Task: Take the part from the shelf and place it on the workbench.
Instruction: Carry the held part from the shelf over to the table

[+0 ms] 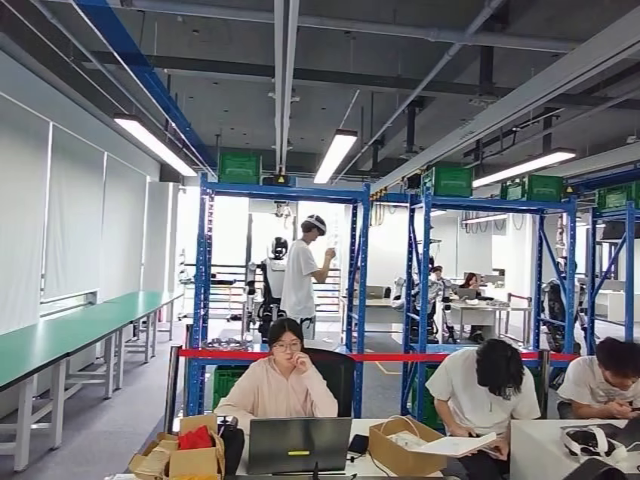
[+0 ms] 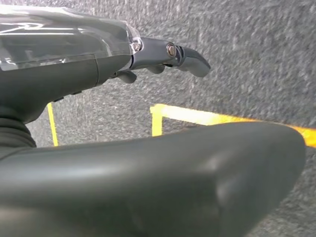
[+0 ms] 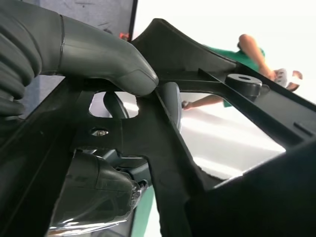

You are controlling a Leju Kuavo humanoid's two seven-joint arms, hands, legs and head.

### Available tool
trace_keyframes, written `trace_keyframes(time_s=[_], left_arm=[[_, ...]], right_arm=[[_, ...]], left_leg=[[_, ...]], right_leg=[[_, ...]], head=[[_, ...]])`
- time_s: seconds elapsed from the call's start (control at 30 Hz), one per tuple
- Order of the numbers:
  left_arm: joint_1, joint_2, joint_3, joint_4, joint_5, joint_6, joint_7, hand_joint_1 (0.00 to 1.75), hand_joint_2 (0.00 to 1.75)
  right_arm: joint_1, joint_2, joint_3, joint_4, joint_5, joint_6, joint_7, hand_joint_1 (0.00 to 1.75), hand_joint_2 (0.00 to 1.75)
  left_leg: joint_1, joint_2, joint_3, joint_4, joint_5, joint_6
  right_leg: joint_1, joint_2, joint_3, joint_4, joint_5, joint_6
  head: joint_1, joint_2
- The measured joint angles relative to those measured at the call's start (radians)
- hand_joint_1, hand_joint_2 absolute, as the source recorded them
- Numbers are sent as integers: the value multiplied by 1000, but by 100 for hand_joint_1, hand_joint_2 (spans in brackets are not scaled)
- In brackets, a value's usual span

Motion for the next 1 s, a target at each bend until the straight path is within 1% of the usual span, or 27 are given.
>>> trace_keyframes(time_s=[0.03, 0.1, 0.13, 0.17, 0.2, 0.23, 0.27, 0.3, 0.33, 0.4, 0.47, 0.5, 0.53, 0.57, 0.6, 0.63, 0.67, 0.7, 0.73, 0.77, 0.8, 0.83, 0.9, 0.93, 0.97, 1.0], left_arm=[[-1, 0, 0, 0, 0, 0, -1, 0, 175], [-3, 0, 0, 0, 0, 0, -1, 0, 175], [-3, 0, 0, 0, 0, 0, -1, 0, 175], [-3, 0, 0, 0, 0, 0, -1, 0, 175], [-2, 0, 0, 0, 0, 0, -1, 0, 175], [-2, -1, 0, 0, 0, 0, -1, 0, 175], [-3, -3, 0, 0, 0, 0, -1, 0, 175], [-4, -5, 0, 0, 0, 0, -1, 0, 175], [-5, -7, 0, 0, 0, 0, -1, 0, 175], [-7, -10, 0, 0, 0, 0, -1, 0, 175], [-7, -10, 0, 0, 0, 0, -1, 0, 175], [-8, -10, 0, 0, 0, 0, -2, 0, 175], [-9, -10, 0, 0, 0, 0, -2, 0, 175], [-9, -10, 0, 0, 0, 0, -2, 0, 175], [-8, -9, 0, 0, 0, 0, -2, 0, 175], [-6, -9, 0, 0, 0, 0, -2, 0, 175], [-4, -8, 0, 0, 0, 0, -2, 0, 175], [-3, -8, 0, 0, 0, 0, -2, 0, 175], [-3, -8, 0, 0, 0, 0, -3, 0, 175], [-3, -9, 0, 0, 0, 0, -3, 0, 175], [-4, -9, 0, 0, 0, 0, -3, 0, 175], [-6, -10, 0, 0, 0, 0, -4, 0, 175], [-6, -11, 0, 0, 0, 0, -4, 0, 175], [-6, -11, 0, 0, 0, 0, -4, 0, 175], [-5, -11, 0, 0, 0, 0, -5, 0, 175], [-4, -11, 0, 0, 0, 0, -6, 0, 175]], right_arm=[[-1, 0, 0, 0, 0, 0, 0, 175, 175], [0, -1, -1, 1, 0, 0, 0, 175, 175], [2, -1, -1, 2, 0, 0, 0, 175, 175], [3, -1, 0, 2, 0, 0, 0, 175, 175], [3, -1, 0, 2, 0, 0, 0, 175, 175], [3, -1, 0, 2, 0, 0, 0, 175, 175], [1, -1, -1, 2, 0, 0, 0, 175, 175], [0, -1, -1, 2, 0, 0, 0, 175, 175], [-2, -1, -1, 2, 0, 0, 0, 175, 175], [-5, -1, -1, 2, 0, 0, 0, 175, 175], [-7, 1, -1, 1, 0, 0, 0, 175, 175], [-8, 3, 0, 0, 0, 0, 0, 175, 175], [-9, 5, 0, 0, 1, 0, 1, 175, 175], [-10, 6, 0, 0, 1, 0, 1, 175, 175], [-9, 6, 1, 2, 1, 0, 2, 175, 175], [-7, 6, 2, 3, 2, 0, 2, 175, 175], [-6, 6, 3, 4, 2, 0, 3, 175, 175], [-5, 6, 4, 4, 2, 0, 4, 175, 175], [-5, 7, 4, 4, 3, 0, 4, 175, 175], [-5, 7, 5, 4, 3, 0, 5, 175, 175], [-6, 8, 5, 4, 4, 0, 6, 175, 175], [-7, 8, 5, 5, 4, 0, 7, 175, 175], [-8, 9, 6, 5, 6, 0, 9, 175, 175], [-9, 9, 6, 6, 6, 0, 10, 175, 175], [-9, 9, 6, 6, 6, 0, 10, 175, 175], [-10, 9, 6, 6, 6, 0, 10, 175, 175]], left_leg=[[1, 0, 7, -2, -5, 5], [0, 0, 20, -3, -18, 9], [-1, 0, 28, -4, -25, 10], [-2, -1, 39, -4, -33, 10], [-3, -2, 52, -4, -42, 10], [-2, -3, 66, -5, -52, 8], [-1, -5, 79, -6, -60, 5], [0, -6, 88, -9, -67, 2], [1, -7, 93, -12, -71, -2], [2, -7, 99, -23, -74, -11], [1, -3, 102, -28, -81, -17], [-1, -1, 95, -11, -92, -18], [-1, 0, 76, 27, -108, -19], [-2, 1, 44, 84, -127, -21], [-2, 1, 4, 147, -144, -23], [-1, 1, -32, 195, -148, -27], [0, 1, -55, 214, -136, -30], [2, 1, -60, 195, -105, -34], [5, 2, -48, 145, -59, -39], [7, 3, -31, 94, -24, -43], [7, 4, -11, 47, -1, -45], [7, 4, 1, 19, 6, -40], [2, 3, 9, 6, -8, -25], [1, 2, 9, 7, -12, -17], [2, 2, 13, 6, -15, -12], [3, 1, 18, 4, -18, -7]], right_leg=[[-1, -2, -31, 55, -19, 4], [-2, -3, -123, 191, -50, 8], [-2, -4, -164, 239, -49, 7], [-1, -3, -188, 250, -27, 4], [1, -3, -193, 222, 13, -1], [6, -3, -181, 162, 67, -8], [12, -3, -162, 100, 112, -16], [18, -3, -145, 48, 143, -23], [24, -3, -134, 17, 157, -29], [28, -3, -126, -2, 152, -39], [22, -5, -103, -39, 143, -45], [19, -6, -89, -58, 141, -47], [16, -7, -76, -74, 137, -49], [16, -8, -68, -77, 133, -50], [15, -8, -61, -77, 128, -51], [15, -7, -55, -77, 122, -52], [14, -6, -48, -76, 116, -51], [13, -5, -39, -73, 108, -49], [11, -4, -30, -69, 97, -45], [10, -4, -22, -63, 86, -39], [10, -3, -17, -53, 74, -32], [11, -3, -16, -45, 64, -27], [14, -3, -18, -37, 56, -20], [12, -3, -18, -37, 53, -18], [11, -4, -17, -32, 47, -14], [10, -5, -23, -13, 36, -10]], head=[[0, 0], [0, 0], [0, 0], [0, 0], [0, 0], [0, 0], [0, 0], [0, 0], [-1, 1], [-2, 1], [-2, 1], [-2, 1], [-2, 1], [-2, 1], [-2, 1], [-2, 1], [-2, 1], [-2, 1], [-2, 0], [-2, 0], [-2, 0], [-2, 0], [-3, 0], [-3, 0], [-3, 0], [-3, 0]])
